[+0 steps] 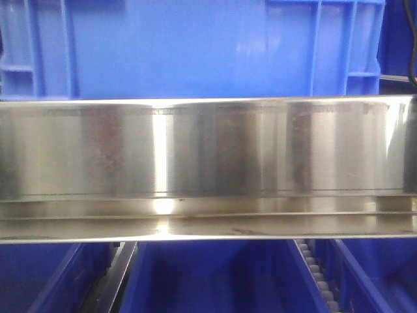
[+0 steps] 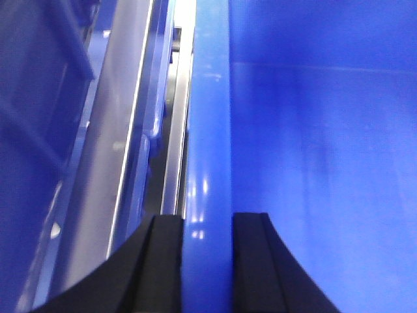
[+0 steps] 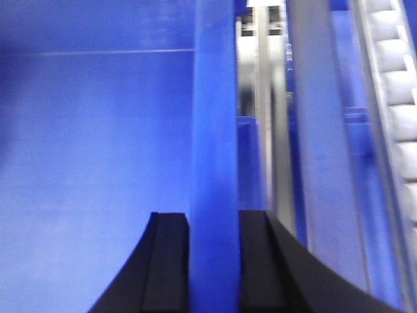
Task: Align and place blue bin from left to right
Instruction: 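Lift the blue bin with both grippers off the shelf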
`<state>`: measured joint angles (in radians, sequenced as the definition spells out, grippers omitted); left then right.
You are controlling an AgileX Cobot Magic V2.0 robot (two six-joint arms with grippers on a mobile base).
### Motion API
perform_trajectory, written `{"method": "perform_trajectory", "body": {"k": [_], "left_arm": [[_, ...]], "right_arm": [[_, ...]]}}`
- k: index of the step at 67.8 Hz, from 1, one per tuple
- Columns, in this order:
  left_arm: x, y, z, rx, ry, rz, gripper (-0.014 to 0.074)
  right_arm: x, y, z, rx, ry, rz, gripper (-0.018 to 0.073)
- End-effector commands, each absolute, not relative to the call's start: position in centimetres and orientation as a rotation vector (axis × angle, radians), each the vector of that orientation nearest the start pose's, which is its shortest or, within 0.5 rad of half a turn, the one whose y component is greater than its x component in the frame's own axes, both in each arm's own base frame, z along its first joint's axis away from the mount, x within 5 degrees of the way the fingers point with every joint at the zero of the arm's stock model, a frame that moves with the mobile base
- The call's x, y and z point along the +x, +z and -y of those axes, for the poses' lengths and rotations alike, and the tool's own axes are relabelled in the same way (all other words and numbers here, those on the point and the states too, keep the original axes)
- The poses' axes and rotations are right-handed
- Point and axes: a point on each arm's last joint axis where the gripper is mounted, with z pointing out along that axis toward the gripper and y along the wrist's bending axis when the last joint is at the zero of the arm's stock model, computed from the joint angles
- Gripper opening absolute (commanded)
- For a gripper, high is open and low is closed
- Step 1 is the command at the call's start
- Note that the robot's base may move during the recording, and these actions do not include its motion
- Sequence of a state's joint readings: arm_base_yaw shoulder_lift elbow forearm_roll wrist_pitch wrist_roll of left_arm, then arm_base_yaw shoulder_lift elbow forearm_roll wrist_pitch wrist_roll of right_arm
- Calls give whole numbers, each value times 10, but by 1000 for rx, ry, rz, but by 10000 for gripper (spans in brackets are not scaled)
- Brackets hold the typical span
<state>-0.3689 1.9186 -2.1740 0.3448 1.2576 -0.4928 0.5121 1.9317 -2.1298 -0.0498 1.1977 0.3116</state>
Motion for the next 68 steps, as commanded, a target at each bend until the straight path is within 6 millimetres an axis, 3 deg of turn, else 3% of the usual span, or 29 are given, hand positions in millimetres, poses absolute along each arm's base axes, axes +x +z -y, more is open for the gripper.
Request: {"method": "perform_trajectory", "body": {"k": [1, 15, 37, 54, 68], "left_arm": [[386, 448, 126, -146, 42, -2252, -111], [367, 477, 137, -109, 12, -2156, -111], [313, 517, 140, -139, -88, -2058, -111], [273, 513, 135, -174, -51, -2054, -111], [236, 503, 142, -137, -76, -2063, -111]], "right_arm": [[356, 436, -201, -247, 301, -2333, -166], [331, 464, -206, -251, 296, -2255, -166], [284, 502, -202, -218, 314, -2169, -166], [243, 505, -219, -280, 345, -2115, -166], [213, 507, -216, -312, 310, -2093, -166]]}}
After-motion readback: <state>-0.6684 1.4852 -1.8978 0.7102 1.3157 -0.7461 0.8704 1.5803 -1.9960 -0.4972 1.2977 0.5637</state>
